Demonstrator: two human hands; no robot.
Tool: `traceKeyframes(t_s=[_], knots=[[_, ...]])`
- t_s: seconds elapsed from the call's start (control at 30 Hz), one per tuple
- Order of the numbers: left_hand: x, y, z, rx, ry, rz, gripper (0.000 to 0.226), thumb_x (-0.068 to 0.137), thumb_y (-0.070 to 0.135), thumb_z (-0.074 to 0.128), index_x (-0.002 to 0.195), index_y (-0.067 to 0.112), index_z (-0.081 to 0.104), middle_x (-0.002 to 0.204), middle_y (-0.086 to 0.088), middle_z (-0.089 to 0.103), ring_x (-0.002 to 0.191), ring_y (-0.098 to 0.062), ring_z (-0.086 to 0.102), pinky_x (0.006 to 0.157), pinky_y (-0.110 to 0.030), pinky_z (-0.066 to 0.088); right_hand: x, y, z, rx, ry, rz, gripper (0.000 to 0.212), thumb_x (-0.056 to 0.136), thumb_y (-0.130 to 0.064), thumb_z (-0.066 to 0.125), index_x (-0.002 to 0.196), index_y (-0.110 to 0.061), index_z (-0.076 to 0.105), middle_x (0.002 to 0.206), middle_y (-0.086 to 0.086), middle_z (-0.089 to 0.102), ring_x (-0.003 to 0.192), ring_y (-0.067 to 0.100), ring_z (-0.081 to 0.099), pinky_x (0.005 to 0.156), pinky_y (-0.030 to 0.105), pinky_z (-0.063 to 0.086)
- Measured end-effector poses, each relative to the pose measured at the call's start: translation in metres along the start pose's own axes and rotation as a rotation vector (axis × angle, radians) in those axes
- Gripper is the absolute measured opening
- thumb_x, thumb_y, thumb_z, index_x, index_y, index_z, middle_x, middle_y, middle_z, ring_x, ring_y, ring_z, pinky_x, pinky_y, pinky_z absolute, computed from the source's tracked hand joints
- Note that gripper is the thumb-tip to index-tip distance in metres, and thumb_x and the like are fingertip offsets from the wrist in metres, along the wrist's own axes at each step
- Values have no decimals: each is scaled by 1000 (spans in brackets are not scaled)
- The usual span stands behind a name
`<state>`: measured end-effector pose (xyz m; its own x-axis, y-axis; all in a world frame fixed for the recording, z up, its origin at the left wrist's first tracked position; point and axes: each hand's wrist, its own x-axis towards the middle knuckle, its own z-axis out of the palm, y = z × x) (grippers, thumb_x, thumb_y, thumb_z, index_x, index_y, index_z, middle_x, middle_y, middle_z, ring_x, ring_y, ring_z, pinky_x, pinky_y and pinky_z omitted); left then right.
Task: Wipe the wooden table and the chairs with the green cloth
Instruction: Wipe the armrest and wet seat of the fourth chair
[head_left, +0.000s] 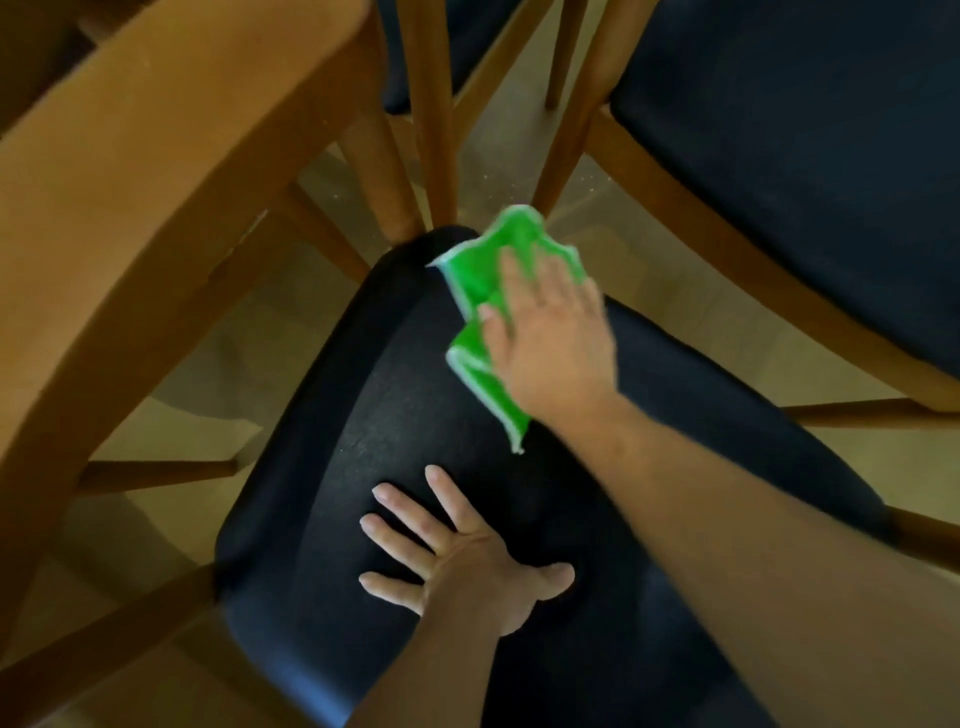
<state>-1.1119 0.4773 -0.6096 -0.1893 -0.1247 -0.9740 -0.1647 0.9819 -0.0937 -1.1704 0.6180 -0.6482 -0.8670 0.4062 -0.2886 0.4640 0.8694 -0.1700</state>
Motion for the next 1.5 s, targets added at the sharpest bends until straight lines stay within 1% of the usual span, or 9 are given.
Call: traceKeyframes(t_s=[0.17, 0.33, 0.63, 0.77, 0.97, 1.07, 1.23, 1.4, 1.5], knots=[[12, -7, 1, 117, 27, -3, 155, 56, 75, 73, 91, 16, -65, 102, -23, -71, 109, -45, -57, 100, -70, -16, -17, 57, -3, 129, 21, 444, 56, 102, -43, 21, 144, -10, 40, 140, 19, 50, 132, 33, 44, 116, 55, 21], [1, 2, 0, 98, 51, 13, 155, 56, 73, 75, 96, 17, -64, 102, -23, -71, 111, -44, -57, 101, -70, -15, -81, 36, 9, 103, -13, 289, 56, 103, -42, 21, 155, -22, 18, 162, 12, 14, 150, 30, 10, 118, 47, 2], [-9, -4, 11, 100, 221, 121, 158, 54, 74, 76, 128, 20, -52, 125, -20, -62, 126, -40, -48, 106, -67, -12, -228, 11, 46, 69, -162, 511, 63, 96, -43, 29, 149, -10, 35, 151, 22, 37, 136, 40, 40, 111, 50, 24], [-12, -3, 16, 140, 386, 222, 142, 67, 62, 76, 143, 15, -34, 143, -25, -43, 138, -46, -28, 113, -60, 1, -190, 71, 26, 39, -172, 427, 62, 103, -42, 17, 156, -15, 1, 162, 18, 1, 150, 35, 3, 120, 46, 6], [-12, 21, 25, 612, 548, 500, 127, 79, 55, 70, 146, 11, -28, 146, -17, -43, 141, -40, -25, 115, -58, 4, -189, 162, 22, 183, 69, 874, 56, 104, -37, 23, 154, -11, 22, 157, 18, 27, 146, 30, 22, 118, 48, 18], [-12, 44, 26, 881, 573, 496, 133, 77, 54, 72, 141, 5, -34, 149, -28, -31, 141, -43, -22, 113, -60, 1, -235, 120, 50, 181, 107, 1057, 62, 102, -39, 27, 151, -3, 27, 154, 27, 29, 143, 39, 29, 114, 50, 30], [-11, 59, 32, 1231, 662, 589, 132, 82, 41, 72, 131, 5, -45, 150, -38, -18, 142, -48, -13, 112, -62, 3, -271, 17, 67, 348, -147, 1204, 77, 97, -54, 19, 143, 5, 38, 139, 43, 38, 122, 58, 46, 92, 64, 44], [-8, 59, 33, 1296, 695, 612, 126, 87, 36, 69, 134, 4, -44, 148, -42, -14, 142, -52, -5, 115, -58, 10, -236, 39, 64, 373, -85, 1194, 78, 93, -56, 25, 150, -2, 29, 145, 45, 25, 128, 65, 31, 100, 72, 29], [-7, 60, 35, 1357, 704, 621, 121, 90, 35, 66, 135, -1, -40, 145, -47, -9, 140, -56, 1, 115, -56, 13, -212, 103, 47, 420, -12, 1212, 72, 99, -56, 18, 156, -18, -1, 157, 33, -2, 143, 54, 2, 116, 63, 7]])
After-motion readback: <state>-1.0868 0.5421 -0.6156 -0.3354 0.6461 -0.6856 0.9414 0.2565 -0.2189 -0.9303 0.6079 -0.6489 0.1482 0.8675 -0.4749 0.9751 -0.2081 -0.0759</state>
